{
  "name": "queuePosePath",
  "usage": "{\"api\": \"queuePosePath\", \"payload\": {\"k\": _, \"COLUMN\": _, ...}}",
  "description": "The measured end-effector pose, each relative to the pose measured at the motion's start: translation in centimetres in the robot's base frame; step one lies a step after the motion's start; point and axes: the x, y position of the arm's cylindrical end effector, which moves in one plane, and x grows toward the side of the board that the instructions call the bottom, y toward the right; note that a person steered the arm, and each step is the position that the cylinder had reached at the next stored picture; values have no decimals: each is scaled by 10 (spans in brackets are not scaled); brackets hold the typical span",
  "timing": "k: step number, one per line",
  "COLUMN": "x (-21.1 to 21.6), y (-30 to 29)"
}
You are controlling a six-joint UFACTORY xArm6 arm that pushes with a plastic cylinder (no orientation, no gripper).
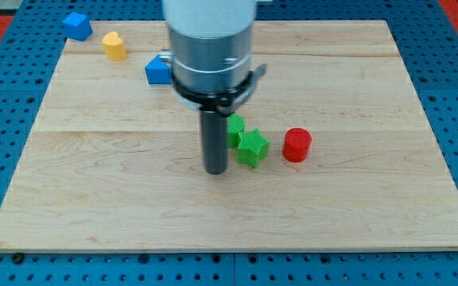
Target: Move green star below green circle
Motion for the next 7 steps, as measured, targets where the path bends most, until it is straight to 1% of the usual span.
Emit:
{"api": "queuePosePath", "payload": {"k": 1, "x": -24, "y": -28}}
{"api": "queuePosePath", "payload": {"k": 2, "x": -48, "y": -44}}
{"api": "queuePosePath", "payload": {"k": 3, "x": -22, "y": -49}}
{"api": "queuePosePath", "payload": {"k": 4, "x": -11, "y": 9}}
{"api": "queuePosePath", "payload": {"k": 5, "x": -10, "y": 87}}
{"api": "queuePosePath", "payload": {"k": 6, "x": 19, "y": 101}}
{"api": "queuePosePath", "payload": {"k": 7, "x": 34, "y": 149}}
